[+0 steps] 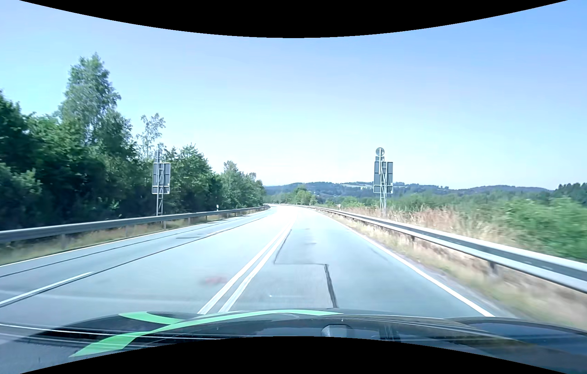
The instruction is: Follow the waypoints while adhering to traffic rules and regulations
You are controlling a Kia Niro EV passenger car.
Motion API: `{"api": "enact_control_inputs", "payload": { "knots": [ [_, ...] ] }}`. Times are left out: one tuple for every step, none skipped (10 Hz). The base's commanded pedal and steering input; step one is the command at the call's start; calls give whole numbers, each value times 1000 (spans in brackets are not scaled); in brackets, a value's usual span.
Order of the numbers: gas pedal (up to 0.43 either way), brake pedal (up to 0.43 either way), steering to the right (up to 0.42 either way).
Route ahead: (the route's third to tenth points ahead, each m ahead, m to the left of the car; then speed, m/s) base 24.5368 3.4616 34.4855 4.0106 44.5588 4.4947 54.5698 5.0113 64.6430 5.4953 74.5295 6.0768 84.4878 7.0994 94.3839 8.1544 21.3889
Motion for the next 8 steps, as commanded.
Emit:
{"api": "enact_control_inputs", "payload": {
  "knots": [
    [157, 0, -8],
    [157, 0, -8],
    [157, 0, -8],
    [157, 0, -7],
    [157, 0, -6],
    [157, 0, -6],
    [157, 0, -6],
    [157, 0, -6]
  ]
}}
